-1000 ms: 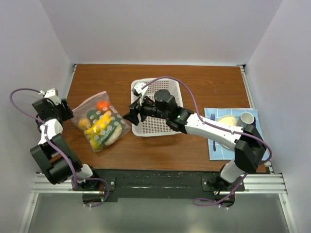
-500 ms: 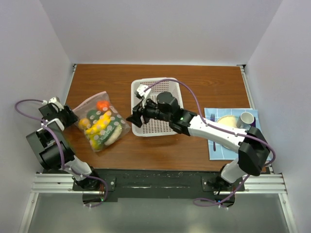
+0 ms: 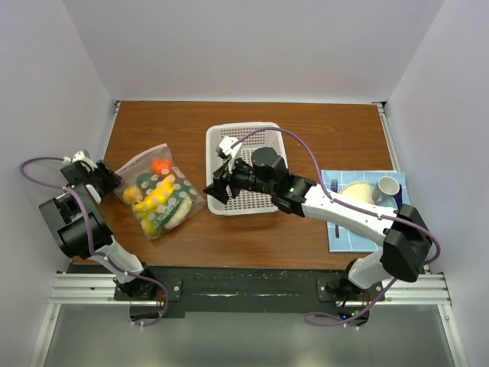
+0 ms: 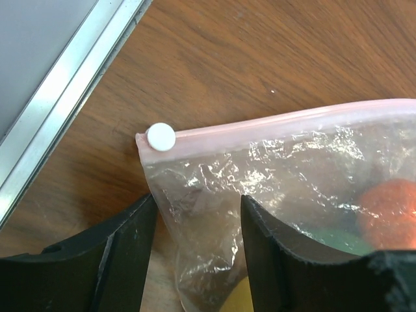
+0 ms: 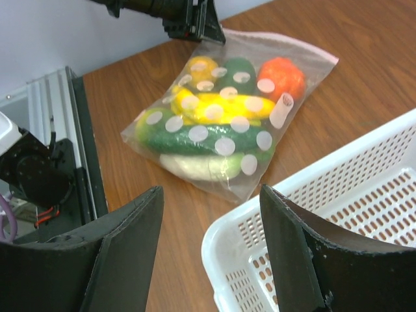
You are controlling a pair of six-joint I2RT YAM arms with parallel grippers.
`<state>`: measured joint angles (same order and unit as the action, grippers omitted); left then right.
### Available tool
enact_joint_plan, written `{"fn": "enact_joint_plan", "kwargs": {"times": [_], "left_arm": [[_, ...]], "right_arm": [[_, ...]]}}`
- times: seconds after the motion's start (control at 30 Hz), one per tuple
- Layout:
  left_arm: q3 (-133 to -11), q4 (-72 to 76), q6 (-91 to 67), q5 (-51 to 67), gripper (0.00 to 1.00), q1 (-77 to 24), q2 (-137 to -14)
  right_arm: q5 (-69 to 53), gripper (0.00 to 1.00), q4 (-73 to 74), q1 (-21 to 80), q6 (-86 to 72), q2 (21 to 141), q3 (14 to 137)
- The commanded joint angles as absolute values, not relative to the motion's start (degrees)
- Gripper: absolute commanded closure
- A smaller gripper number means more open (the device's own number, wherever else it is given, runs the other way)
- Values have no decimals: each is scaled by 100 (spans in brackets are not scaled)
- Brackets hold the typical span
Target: Open the zip-top bag and remove the fake food
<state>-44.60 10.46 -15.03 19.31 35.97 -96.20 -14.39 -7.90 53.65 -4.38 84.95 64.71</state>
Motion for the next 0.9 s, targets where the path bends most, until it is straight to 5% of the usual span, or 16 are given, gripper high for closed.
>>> {"fn": "enact_joint_plan", "kwargs": {"times": [0.0, 0.27, 0.6, 0.87], "left_arm": [[-4588, 1617, -1670, 1978, 48, 3612, -9826], [-4675, 1749, -1758, 2504, 99, 3525, -9748], [-6204, 985, -2496, 3542, 100, 3489, -8763], [-7908, 642, -2847, 4183, 100, 3366, -8955]], "right_arm": [[-1319, 36, -721, 5396, -369, 8244, 6390], [-1283, 40, -686, 5396, -571, 8191, 6381], [-1345, 66, -712, 5396, -677, 8358, 6653], [-1152, 70, -730, 5396, -589, 8411, 6785]]}}
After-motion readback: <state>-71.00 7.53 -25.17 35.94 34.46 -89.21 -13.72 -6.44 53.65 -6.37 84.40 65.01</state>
